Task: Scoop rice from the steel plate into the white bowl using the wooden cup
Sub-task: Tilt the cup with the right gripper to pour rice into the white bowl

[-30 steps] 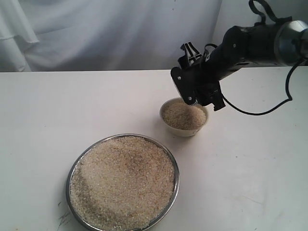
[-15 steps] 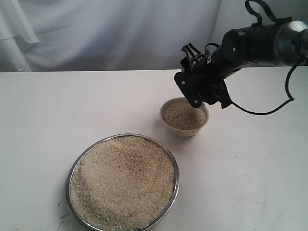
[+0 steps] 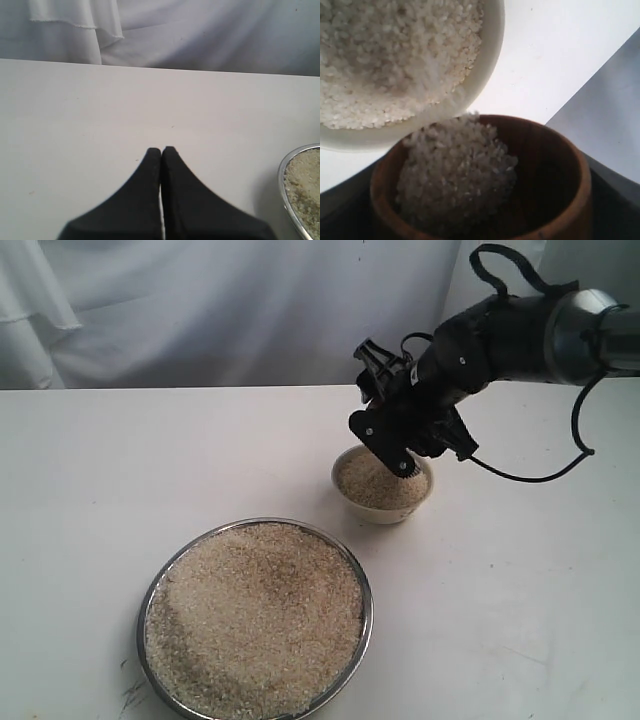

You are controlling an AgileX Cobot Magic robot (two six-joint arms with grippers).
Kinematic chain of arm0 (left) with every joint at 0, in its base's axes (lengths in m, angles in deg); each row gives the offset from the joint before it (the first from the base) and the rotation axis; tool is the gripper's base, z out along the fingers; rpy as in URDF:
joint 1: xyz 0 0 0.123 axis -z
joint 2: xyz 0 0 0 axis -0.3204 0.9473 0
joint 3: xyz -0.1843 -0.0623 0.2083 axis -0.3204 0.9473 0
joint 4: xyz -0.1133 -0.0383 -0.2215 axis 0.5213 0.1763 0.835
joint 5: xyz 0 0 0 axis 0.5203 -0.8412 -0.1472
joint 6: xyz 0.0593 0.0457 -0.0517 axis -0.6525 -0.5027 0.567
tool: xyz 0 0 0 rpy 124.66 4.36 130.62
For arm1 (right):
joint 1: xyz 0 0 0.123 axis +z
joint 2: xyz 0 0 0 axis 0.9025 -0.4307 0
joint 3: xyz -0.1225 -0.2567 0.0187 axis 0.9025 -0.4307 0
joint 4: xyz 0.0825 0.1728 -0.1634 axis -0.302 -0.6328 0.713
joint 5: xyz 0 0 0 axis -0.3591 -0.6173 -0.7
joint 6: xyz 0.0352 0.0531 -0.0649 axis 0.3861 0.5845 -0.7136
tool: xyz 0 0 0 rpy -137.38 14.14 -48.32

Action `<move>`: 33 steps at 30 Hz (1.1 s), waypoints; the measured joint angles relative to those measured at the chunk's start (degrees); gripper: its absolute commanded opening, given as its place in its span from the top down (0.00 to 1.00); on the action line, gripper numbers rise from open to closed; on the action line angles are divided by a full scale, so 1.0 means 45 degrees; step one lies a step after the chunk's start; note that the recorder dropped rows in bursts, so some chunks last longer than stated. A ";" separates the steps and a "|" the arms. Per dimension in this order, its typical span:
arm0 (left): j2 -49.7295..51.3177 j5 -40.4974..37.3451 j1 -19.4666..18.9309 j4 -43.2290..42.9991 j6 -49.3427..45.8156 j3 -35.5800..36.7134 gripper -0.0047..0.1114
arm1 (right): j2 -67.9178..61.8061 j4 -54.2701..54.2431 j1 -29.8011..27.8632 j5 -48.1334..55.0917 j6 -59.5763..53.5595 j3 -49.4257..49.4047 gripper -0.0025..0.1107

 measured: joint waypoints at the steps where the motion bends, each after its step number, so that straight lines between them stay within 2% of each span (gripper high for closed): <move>1: 0.0000 0.0000 0.0000 0.0000 0.0000 0.0000 0.96 | 0.0000 0.0370 0.0036 0.0018 0.0242 0.0000 0.98; 6: 0.0000 0.0000 0.0000 0.0000 0.0000 0.0000 0.96 | 0.0000 0.2162 0.0295 0.0157 0.1377 0.0000 0.98; 20: 0.0000 0.0000 0.0000 0.0000 0.0000 0.0000 0.96 | 0.0000 0.3795 0.0885 0.0559 0.1681 0.0000 0.98; 33: 0.0000 0.0000 0.0000 0.0000 0.0000 0.0000 0.96 | 0.0000 0.6392 0.1020 0.0803 0.3055 0.0000 0.98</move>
